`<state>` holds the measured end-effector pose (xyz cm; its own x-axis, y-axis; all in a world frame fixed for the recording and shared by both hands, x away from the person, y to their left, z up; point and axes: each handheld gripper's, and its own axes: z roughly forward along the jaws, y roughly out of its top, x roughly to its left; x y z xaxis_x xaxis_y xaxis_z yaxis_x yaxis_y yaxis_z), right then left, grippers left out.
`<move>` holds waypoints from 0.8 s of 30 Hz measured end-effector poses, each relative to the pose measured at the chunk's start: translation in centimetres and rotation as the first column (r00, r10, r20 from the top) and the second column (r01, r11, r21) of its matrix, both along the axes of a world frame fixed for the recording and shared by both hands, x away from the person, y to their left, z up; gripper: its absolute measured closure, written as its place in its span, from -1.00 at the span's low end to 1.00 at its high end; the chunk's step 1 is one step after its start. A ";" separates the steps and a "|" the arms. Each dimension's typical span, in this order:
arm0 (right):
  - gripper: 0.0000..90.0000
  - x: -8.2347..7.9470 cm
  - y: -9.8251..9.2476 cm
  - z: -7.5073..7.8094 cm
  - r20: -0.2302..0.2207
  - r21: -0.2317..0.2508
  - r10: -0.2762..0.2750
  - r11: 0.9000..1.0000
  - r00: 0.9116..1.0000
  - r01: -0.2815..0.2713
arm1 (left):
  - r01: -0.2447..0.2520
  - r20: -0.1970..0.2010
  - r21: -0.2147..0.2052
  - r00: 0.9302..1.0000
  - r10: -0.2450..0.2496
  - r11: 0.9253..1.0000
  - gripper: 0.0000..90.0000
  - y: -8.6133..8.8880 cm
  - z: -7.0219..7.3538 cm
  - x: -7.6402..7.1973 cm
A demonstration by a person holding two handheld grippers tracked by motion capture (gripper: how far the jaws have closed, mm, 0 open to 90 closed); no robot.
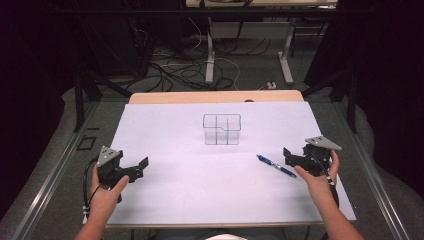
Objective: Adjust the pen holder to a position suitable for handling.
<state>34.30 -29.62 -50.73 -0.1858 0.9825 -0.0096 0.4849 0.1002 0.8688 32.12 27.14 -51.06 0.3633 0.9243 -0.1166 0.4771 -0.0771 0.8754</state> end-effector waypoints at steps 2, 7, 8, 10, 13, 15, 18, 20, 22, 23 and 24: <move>-0.69 0.0 0.2 0.1 0.016 -0.024 0.013 1.000 1.000 -0.013 | 0.000 -0.001 0.002 1.000 0.000 1.000 -1.00 0.0 0.0 0.0; -0.25 0.3 1.2 0.8 0.058 -0.015 0.045 0.999 0.997 -0.044 | 0.002 -0.002 -0.004 1.000 -0.002 1.000 -1.00 -0.2 0.0 0.0; -0.25 0.3 1.2 0.8 0.058 -0.015 0.045 0.999 0.997 -0.044 | 0.004 -0.002 -0.003 1.000 -0.004 1.000 -1.00 -0.2 -0.1 0.0; 0.02 0.5 1.9 1.3 0.081 -0.009 0.079 0.997 0.994 -0.078 | 0.009 -0.007 -0.001 1.000 -0.009 1.000 -1.00 -0.3 -0.1 0.0; 0.07 0.9 2.6 1.9 0.094 -0.018 0.090 0.996 0.991 -0.089 | 0.012 -0.008 0.001 1.000 -0.012 1.000 -0.99 -0.3 -0.1 0.0; 0.06 1.1 2.9 2.1 0.093 -0.011 0.087 0.996 0.992 -0.086 | 0.016 -0.007 0.003 1.000 -0.016 1.000 -1.00 -0.3 -0.1 0.0; 0.08 2.3 4.0 2.9 0.092 0.003 0.075 0.997 0.993 -0.075 | 0.017 -0.002 0.003 1.000 -0.017 1.000 -1.00 -0.4 -0.1 -0.1; 0.09 2.6 4.4 3.0 0.086 0.004 0.076 0.997 0.993 -0.077 | 0.018 0.000 0.006 1.000 -0.018 1.000 -0.99 -0.3 0.0 -0.2; 0.24 3.5 5.4 3.3 0.062 0.018 0.097 0.995 0.993 -0.098 | 0.019 -0.003 0.006 1.000 -0.019 1.000 -1.00 -0.2 0.0 -0.2; 0.24 3.5 5.4 3.3 0.062 0.018 0.097 0.995 0.993 -0.098 | 0.018 -0.002 0.004 1.000 -0.018 1.000 -1.00 -0.2 0.0 -0.2; 0.30 3.8 5.8 3.4 0.053 0.012 0.106 0.994 0.993 -0.106 | 0.018 -0.002 0.004 1.000 -0.018 1.000 -1.00 -0.2 0.0 -0.2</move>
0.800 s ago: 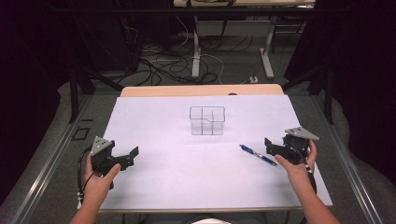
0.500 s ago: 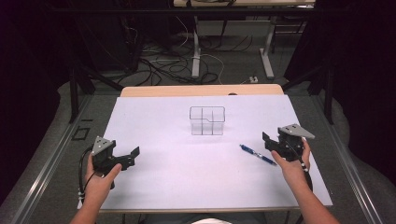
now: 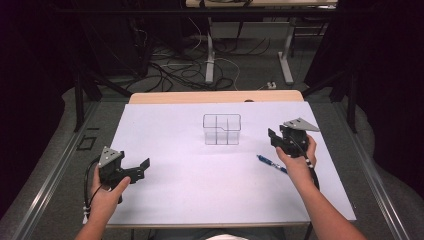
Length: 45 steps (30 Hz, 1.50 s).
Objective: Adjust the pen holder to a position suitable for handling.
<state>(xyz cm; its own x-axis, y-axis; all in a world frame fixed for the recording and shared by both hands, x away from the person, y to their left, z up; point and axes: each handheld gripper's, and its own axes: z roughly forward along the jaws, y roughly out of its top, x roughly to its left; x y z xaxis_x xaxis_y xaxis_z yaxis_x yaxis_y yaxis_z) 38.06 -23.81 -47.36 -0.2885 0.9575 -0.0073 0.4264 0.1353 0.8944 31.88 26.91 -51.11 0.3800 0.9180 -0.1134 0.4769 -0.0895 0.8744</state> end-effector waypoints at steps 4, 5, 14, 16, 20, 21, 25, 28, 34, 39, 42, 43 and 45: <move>0.44 1.0 1.5 0.1 -0.021 -0.017 0.026 0.999 0.999 -0.027 | 0.002 0.001 0.005 1.000 -0.002 1.000 -1.00 0.0 0.0 0.0; 0.46 1.2 1.8 0.1 -0.030 -0.017 0.035 0.999 0.999 -0.035 | 0.003 0.000 0.006 1.000 -0.003 1.000 -1.00 0.0 0.0 0.0; 0.82 3.1 3.3 -0.6 -0.100 0.047 0.040 0.998 0.994 -0.035 | 0.018 0.004 0.040 1.000 -0.018 0.999 -0.99 -0.4 -0.1 -0.1; 0.90 3.5 3.5 -1.0 -0.110 0.054 0.036 0.998 0.993 -0.030 | 0.015 0.005 0.041 1.000 -0.016 0.999 -1.00 -0.4 -0.1 -0.1; 1.00 4.2 4.0 -1.7 -0.136 0.073 0.029 0.997 0.990 -0.019 | 0.009 0.005 0.041 1.000 -0.010 0.999 -0.99 -0.4 -0.2 -0.1; 1.00 4.4 4.1 -1.9 -0.140 0.072 0.028 0.997 0.990 -0.018 | 0.006 0.005 0.040 1.000 -0.006 0.999 -1.00 -0.4 -0.2 -0.1; 1.00 5.1 4.9 -2.8 -0.151 0.052 0.026 0.998 0.988 -0.019 | 0.005 0.003 0.048 1.000 -0.005 0.999 -1.00 -0.4 -0.2 -0.1; 1.00 5.5 5.5 -3.2 -0.159 0.050 0.030 0.998 0.987 -0.022 | 0.004 0.000 0.065 1.000 -0.004 0.998 -1.00 -0.4 -0.3 -0.1; 1.00 6.1 6.4 -4.2 -0.173 0.040 0.034 0.999 0.984 -0.027 | 0.012 -0.010 0.061 1.000 -0.011 0.998 -1.00 -0.4 -0.4 0.0; 1.00 6.4 6.7 -4.6 -0.185 0.047 0.039 0.998 0.982 -0.031 | 0.014 -0.013 0.061 1.000 -0.013 0.998 -1.00 -0.4 -0.5 0.0; 1.00 6.7 6.9 -4.9 -0.186 0.049 0.039 0.998 0.982 -0.030 | 0.014 -0.016 0.058 1.000 -0.013 0.998 -1.00 -0.3 -0.5 0.0; 1.00 6.8 7.0 -5.1 -0.183 0.050 0.042 0.998 0.982 -0.034 | 0.012 -0.017 0.054 1.000 -0.011 0.998 -1.00 -0.4 -0.6 0.0; 1.00 6.9 7.0 -5.2 -0.189 0.055 0.045 0.998 0.981 -0.035 | 0.014 -0.018 0.057 1.000 -0.013 0.998 -1.00 -0.3 -0.6 0.0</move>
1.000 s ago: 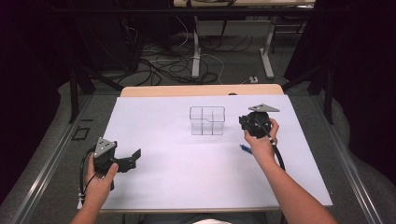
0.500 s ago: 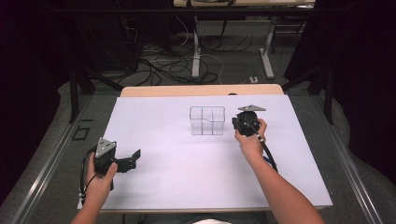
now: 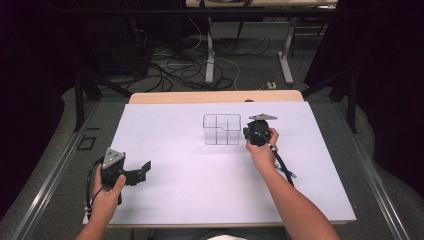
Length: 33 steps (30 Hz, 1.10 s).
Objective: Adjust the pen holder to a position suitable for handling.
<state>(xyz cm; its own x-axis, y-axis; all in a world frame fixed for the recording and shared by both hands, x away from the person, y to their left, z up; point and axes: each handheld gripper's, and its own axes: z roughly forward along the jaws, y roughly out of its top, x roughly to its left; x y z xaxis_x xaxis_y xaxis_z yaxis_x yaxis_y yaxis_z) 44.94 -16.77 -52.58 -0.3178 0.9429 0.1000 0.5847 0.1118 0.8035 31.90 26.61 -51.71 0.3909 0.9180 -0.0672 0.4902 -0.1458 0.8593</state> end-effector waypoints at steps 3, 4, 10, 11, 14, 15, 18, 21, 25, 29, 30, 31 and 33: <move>1.00 0.2 0.1 -0.2 0.000 0.021 0.009 1.000 1.000 -0.009 | -0.001 -0.002 0.001 1.000 0.001 1.000 -1.00 0.1 0.0 0.0; 1.00 0.2 0.2 -0.3 0.000 0.024 0.014 1.000 1.000 -0.014 | 0.000 -0.004 0.002 1.000 0.000 1.000 -0.99 0.1 0.0 0.0; 1.00 0.5 0.4 -0.5 0.014 0.016 0.034 0.999 0.999 -0.034 | -0.001 -0.003 -0.002 1.000 0.001 1.000 -1.00 0.2 -0.1 0.0; 1.00 0.5 0.4 -0.6 0.012 0.020 0.032 0.999 0.999 -0.032 | 0.000 -0.004 -0.004 1.000 0.000 1.000 -1.00 0.2 -0.1 0.0; 1.00 0.7 0.4 -0.7 0.015 0.020 0.031 0.999 0.999 -0.031 | 0.000 -0.006 -0.007 1.000 0.000 1.000 -1.00 0.1 -0.1 0.0; 1.00 0.7 0.4 -0.7 0.015 0.020 0.031 0.999 0.999 -0.031 | 0.000 -0.006 -0.006 1.000 0.000 1.000 -1.00 0.1 -0.1 0.0; 1.00 0.8 0.4 -0.7 0.014 0.027 0.028 0.999 1.000 -0.028 | 0.002 -0.006 -0.005 1.000 -0.002 1.000 -1.00 0.1 -0.1 0.0; 1.00 0.9 0.4 -0.8 0.014 0.028 0.028 0.999 1.000 -0.028 | 0.001 -0.007 -0.007 1.000 -0.001 1.000 -1.00 0.1 -0.1 0.0; 1.00 1.0 0.3 -0.8 0.021 0.029 0.032 0.999 0.999 -0.032 | 0.000 -0.008 -0.009 1.000 -0.001 1.000 -1.00 0.1 -0.1 0.0; 1.00 1.1 0.4 -0.8 0.017 0.031 0.030 0.999 0.999 -0.030 | -0.003 -0.009 -0.011 1.000 0.003 1.000 -1.00 0.1 -0.1 0.0; 1.00 1.1 0.4 -0.8 0.017 0.032 0.030 0.999 0.999 -0.031 | -0.003 -0.009 -0.012 1.000 0.003 1.000 -1.00 0.1 -0.1 0.0; 1.00 1.1 0.4 -0.8 0.018 0.029 0.032 0.999 0.999 -0.032 | -0.004 -0.009 -0.013 1.000 0.004 1.000 -1.00 0.1 -0.1 0.0; 1.00 1.2 0.5 -0.8 0.017 0.029 0.036 0.999 0.999 -0.037 | -0.004 -0.010 -0.013 1.000 0.004 1.000 -1.00 0.1 -0.2 0.0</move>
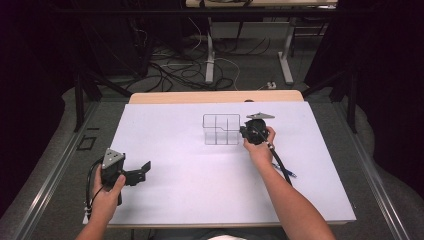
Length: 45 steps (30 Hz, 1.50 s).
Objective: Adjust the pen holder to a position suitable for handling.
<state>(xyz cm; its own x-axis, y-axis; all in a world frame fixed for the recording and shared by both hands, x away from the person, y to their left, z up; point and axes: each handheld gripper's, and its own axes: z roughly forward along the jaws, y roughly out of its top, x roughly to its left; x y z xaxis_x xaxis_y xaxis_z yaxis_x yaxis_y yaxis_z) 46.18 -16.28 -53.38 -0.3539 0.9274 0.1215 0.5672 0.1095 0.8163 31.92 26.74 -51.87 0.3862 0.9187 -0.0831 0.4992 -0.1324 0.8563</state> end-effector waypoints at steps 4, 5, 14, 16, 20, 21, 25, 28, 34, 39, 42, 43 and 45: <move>1.00 0.1 0.4 0.2 0.006 -0.014 0.007 1.000 1.000 -0.007 | 0.000 -0.001 0.000 1.000 0.000 1.000 -1.00 0.0 0.0 0.0; 1.00 0.1 0.6 0.3 0.006 -0.013 0.007 1.000 1.000 -0.007 | 0.000 -0.001 -0.001 1.000 0.000 1.000 -1.00 0.0 0.0 0.0; 1.00 0.6 1.4 0.3 0.006 -0.017 0.027 0.999 1.000 -0.027 | 0.002 -0.001 0.000 1.000 -0.002 1.000 -1.00 0.1 0.0 0.0; 1.00 0.7 1.4 0.3 0.008 -0.019 0.027 0.999 1.000 -0.027 | 0.001 0.000 -0.002 1.000 -0.001 1.000 -1.00 0.1 0.0 0.0; 1.00 0.8 1.4 0.2 0.006 -0.016 0.027 1.000 1.000 -0.027 | 0.003 -0.001 -0.002 1.000 -0.003 1.000 -1.00 0.1 0.0 0.0; 1.00 0.9 1.4 0.1 0.008 -0.017 0.032 0.999 0.999 -0.031 | 0.003 -0.001 -0.002 1.000 -0.003 1.000 -1.00 0.1 0.0 0.0; 1.00 1.0 1.3 0.1 0.004 -0.012 0.037 0.999 0.999 -0.037 | 0.003 0.000 -0.004 1.000 -0.003 1.000 -1.00 0.1 0.0 0.0; 1.00 1.1 1.4 0.1 0.007 -0.017 0.042 0.999 0.999 -0.042 | 0.002 0.000 -0.004 1.000 -0.002 1.000 -1.00 0.1 0.0 0.0; 1.00 1.2 1.7 0.3 0.004 -0.028 0.042 0.999 0.999 -0.042 | 0.001 0.003 -0.003 1.000 -0.001 1.000 -1.00 0.1 0.0 0.0; 1.00 1.3 2.0 0.6 0.010 -0.035 0.033 0.999 0.999 -0.033 | 0.002 0.002 -0.003 1.000 -0.002 1.000 -1.00 0.2 0.0 0.0; 0.97 1.4 1.9 0.9 0.012 -0.037 0.030 0.999 0.999 -0.029 | 0.002 0.001 -0.003 1.000 -0.002 1.000 -1.00 0.2 0.0 0.0; 0.96 1.4 1.9 0.9 0.017 -0.036 0.030 0.999 0.999 -0.030 | 0.002 0.002 -0.003 1.000 -0.002 1.000 -1.00 0.2 0.0 0.0; 0.91 1.3 1.8 1.0 0.014 -0.041 0.028 0.999 1.000 -0.028 | 0.001 0.002 -0.006 1.000 -0.001 1.000 -1.00 0.3 0.0 0.0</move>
